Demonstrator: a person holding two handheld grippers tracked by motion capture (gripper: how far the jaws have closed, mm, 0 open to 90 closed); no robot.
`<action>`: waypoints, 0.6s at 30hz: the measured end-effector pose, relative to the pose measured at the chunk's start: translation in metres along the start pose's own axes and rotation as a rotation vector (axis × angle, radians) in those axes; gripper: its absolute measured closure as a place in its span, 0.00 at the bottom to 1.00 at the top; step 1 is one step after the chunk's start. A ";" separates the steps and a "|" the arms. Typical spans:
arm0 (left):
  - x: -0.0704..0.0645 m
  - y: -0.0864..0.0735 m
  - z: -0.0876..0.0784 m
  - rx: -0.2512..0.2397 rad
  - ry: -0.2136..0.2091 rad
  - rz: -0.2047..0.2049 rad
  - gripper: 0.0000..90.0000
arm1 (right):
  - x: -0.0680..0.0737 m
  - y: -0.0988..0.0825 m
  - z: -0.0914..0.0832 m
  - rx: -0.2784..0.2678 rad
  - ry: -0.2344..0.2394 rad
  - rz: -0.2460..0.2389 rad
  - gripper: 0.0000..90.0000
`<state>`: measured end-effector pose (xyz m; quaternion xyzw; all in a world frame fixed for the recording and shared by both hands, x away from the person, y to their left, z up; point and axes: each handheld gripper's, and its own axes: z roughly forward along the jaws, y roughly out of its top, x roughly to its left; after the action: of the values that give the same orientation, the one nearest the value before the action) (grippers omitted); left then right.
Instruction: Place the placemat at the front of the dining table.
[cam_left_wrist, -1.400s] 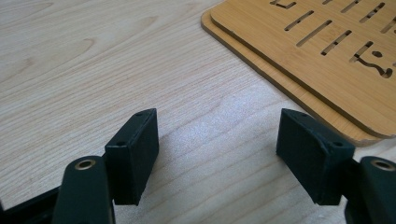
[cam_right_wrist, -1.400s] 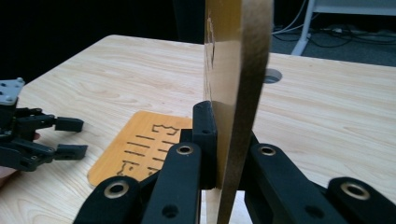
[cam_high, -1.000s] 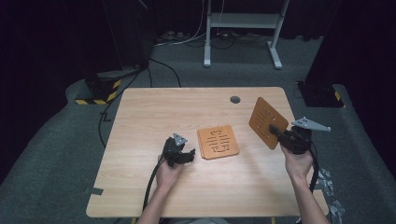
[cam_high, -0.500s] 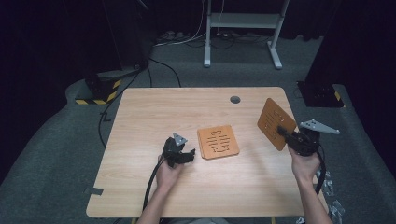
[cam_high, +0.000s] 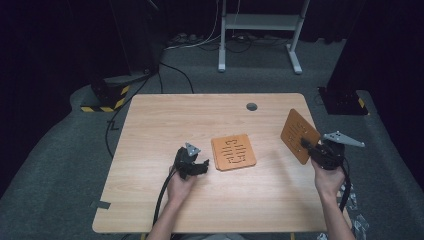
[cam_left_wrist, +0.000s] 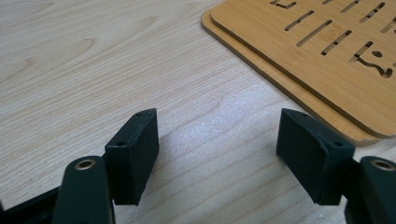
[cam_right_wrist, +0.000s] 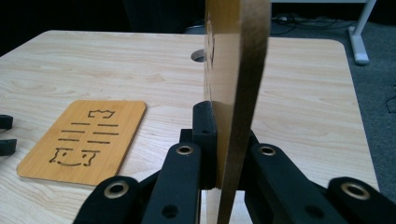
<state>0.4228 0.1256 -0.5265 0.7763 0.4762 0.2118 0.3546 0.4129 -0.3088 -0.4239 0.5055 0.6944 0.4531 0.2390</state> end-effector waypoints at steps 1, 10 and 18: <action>0.000 0.000 0.000 0.000 0.000 0.000 0.33 | 0.000 0.000 0.000 0.000 0.000 0.000 0.96; 0.000 0.000 0.000 0.000 0.000 0.000 0.33 | -0.002 -0.010 0.007 0.019 -0.031 -0.005 0.95; 0.000 0.000 0.000 0.000 0.000 0.000 0.33 | -0.004 -0.012 0.005 0.014 -0.035 0.002 0.93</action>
<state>0.4228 0.1256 -0.5265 0.7762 0.4762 0.2120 0.3546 0.4124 -0.3118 -0.4367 0.5158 0.6925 0.4395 0.2473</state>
